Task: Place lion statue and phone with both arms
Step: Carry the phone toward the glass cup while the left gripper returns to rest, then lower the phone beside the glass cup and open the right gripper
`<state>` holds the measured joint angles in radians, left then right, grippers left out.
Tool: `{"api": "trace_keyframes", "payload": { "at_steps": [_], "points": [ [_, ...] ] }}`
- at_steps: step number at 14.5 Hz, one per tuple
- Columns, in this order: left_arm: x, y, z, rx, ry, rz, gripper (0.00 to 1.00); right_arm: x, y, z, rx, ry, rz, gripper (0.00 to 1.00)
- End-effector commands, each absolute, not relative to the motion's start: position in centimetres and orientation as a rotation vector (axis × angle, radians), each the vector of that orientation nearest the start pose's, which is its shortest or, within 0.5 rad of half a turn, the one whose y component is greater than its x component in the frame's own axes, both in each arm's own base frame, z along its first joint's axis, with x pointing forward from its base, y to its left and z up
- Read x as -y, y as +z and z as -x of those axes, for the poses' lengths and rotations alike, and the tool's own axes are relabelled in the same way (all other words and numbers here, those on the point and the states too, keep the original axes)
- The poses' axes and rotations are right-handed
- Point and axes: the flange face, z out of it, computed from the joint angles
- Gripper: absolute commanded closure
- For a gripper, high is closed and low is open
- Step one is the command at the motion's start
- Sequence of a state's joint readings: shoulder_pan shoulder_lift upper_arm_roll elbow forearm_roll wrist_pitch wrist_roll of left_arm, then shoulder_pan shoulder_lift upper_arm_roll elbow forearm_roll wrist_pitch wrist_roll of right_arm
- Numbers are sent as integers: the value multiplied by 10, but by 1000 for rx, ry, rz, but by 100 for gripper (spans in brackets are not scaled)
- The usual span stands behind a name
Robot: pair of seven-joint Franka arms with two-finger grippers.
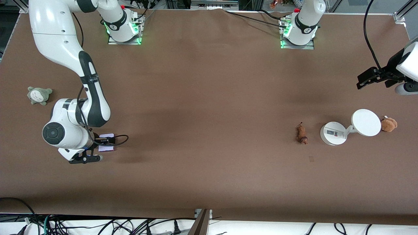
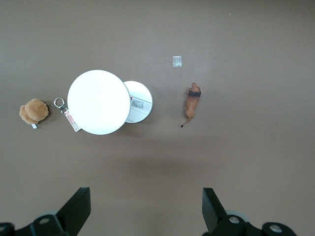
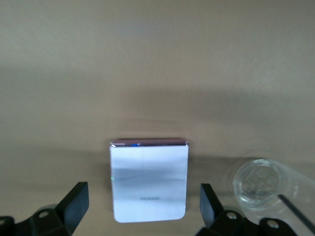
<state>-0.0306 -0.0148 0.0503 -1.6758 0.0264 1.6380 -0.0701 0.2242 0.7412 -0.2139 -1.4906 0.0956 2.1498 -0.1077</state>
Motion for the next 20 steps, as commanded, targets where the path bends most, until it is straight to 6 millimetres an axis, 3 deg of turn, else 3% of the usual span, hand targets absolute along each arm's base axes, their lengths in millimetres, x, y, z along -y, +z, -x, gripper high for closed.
{"api": "trace_keyframes", "payload": {
  "at_steps": [1, 4, 7, 10, 14, 17, 19, 20],
  "points": [
    [-10, 594, -554, 144, 16, 3119, 0, -46, 277, -718, 237, 111, 3199, 0],
    [-12, 595, -554, 149, 11, 3119, 0, -48, 312, -722, 277, 211, 3220, 0],
    [-13, 595, -554, 151, 11, 3118, 0, -53, 371, -710, 274, 241, 3198, 0],
    [-13, 595, -554, 151, 14, 3118, 0, -56, 436, -683, 270, 304, 3169, 0],
    [-13, 595, -554, 144, 21, 3119, 0, -50, 530, -620, 273, 322, 3118, 0],
    [-14, 596, -553, 146, 21, 3119, 0, -42, 559, -579, 269, 359, 3092, 0],
    [-14, 596, -553, 146, 21, 3119, 0, -42, 554, -554, 283, 387, 3085, 0],
    [-14, 596, -553, 144, 21, 3119, 0, -39, 553, -552, 284, 396, 3091, 0]
  ]
}}
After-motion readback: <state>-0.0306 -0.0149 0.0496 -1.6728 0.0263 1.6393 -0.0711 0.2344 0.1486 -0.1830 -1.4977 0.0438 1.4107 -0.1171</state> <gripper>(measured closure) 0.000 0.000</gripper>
